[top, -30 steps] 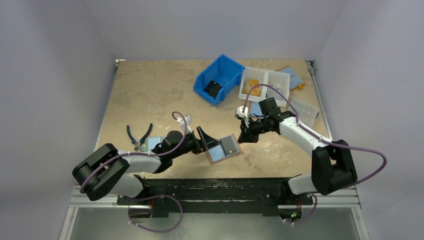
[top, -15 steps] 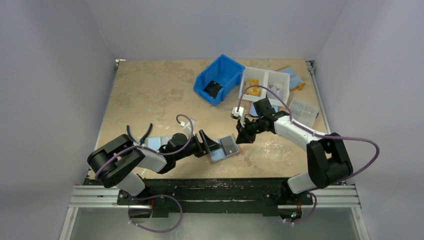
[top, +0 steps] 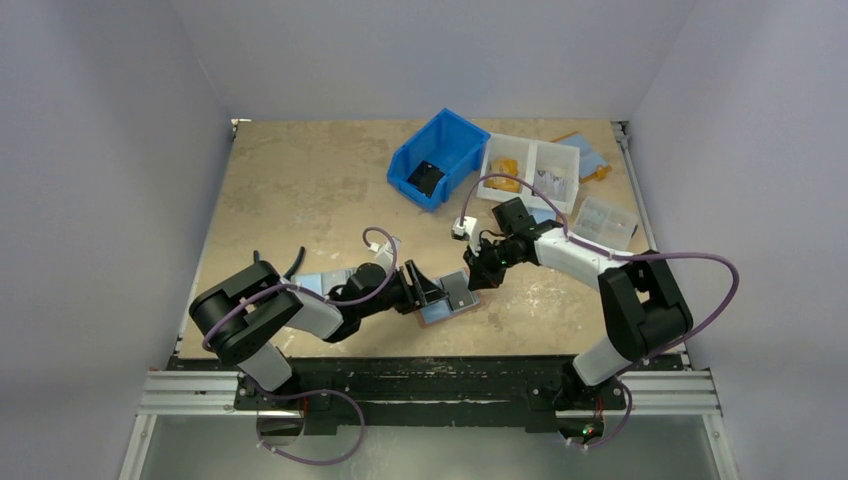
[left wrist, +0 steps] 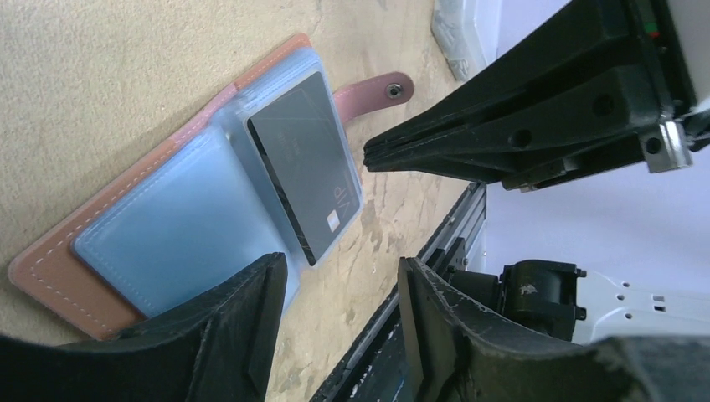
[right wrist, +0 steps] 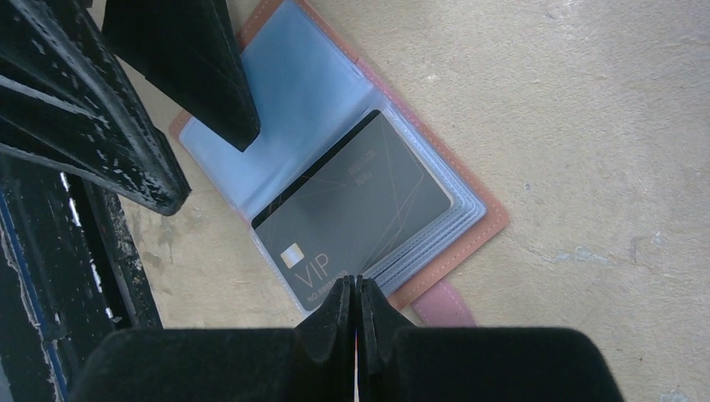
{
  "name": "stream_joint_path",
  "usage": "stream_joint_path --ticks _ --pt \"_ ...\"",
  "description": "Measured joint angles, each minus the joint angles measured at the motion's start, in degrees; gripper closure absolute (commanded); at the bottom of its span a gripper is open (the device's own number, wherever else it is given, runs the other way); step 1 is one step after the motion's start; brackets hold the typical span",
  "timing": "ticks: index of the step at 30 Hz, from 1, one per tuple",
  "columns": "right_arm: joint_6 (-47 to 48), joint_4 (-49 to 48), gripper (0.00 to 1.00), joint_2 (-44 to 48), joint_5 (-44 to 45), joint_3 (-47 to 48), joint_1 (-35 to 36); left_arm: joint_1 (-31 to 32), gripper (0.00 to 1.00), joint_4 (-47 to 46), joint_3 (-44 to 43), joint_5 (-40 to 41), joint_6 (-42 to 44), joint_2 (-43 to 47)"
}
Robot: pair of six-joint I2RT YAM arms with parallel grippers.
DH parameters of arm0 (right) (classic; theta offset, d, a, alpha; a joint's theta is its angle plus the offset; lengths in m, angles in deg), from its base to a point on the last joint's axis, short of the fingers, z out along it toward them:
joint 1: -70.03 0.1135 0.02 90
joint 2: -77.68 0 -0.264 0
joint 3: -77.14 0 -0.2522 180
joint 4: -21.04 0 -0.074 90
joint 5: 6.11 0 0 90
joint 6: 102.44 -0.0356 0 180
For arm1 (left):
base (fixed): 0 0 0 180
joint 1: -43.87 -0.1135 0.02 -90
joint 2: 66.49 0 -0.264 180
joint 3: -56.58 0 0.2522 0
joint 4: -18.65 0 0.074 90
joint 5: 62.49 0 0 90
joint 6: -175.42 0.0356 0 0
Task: Take the credit cards out of the card holder
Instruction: Remove the credit card from the card holder.
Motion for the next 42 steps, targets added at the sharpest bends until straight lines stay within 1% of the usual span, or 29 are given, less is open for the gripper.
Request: stream_joint_path --ticks 3,10,13,19,24,28,32,33,42 --pt "-0.17 -0.02 0.99 -0.22 0.79 0.22 0.33 0.13 0.49 1.53 -0.96 0.17 0.0 -0.85" --pt "-0.52 -0.24 0.99 -0.26 1.7 0.28 0.74 0.57 0.49 5.66 -3.74 0.83 0.0 -2.25" --pt "-0.61 -0.44 0.99 -0.76 2.25 0.33 0.96 0.7 0.55 7.52 -4.48 1.25 0.02 -2.29" --pt "-0.98 -0.48 0.99 -1.99 2.82 0.61 1.42 0.76 0.56 11.15 -6.43 1.73 0.02 -3.23" --pt "-1.05 -0.52 0.99 -2.14 3.19 0.83 1.9 1.01 0.58 11.69 -6.91 1.88 0.02 -3.41" --pt "-1.07 -0.55 0.99 -2.71 3.91 1.36 2.54 1.05 0.62 12.24 -7.17 1.95 0.02 -3.72" --pt "-1.16 -0.55 0.99 -3.13 4.22 1.79 2.99 1.05 0.63 12.66 -7.3 2.27 0.02 -4.11" --pt "-1.16 -0.55 0.99 -3.17 4.33 1.86 3.13 1.05 0.64 12.66 -7.3 2.29 0.02 -4.13" --pt "-1.05 0.09 0.99 -4.02 6.03 3.1 4.74 1.05 0.68 12.81 -7.41 3.02 -0.11 -4.66"
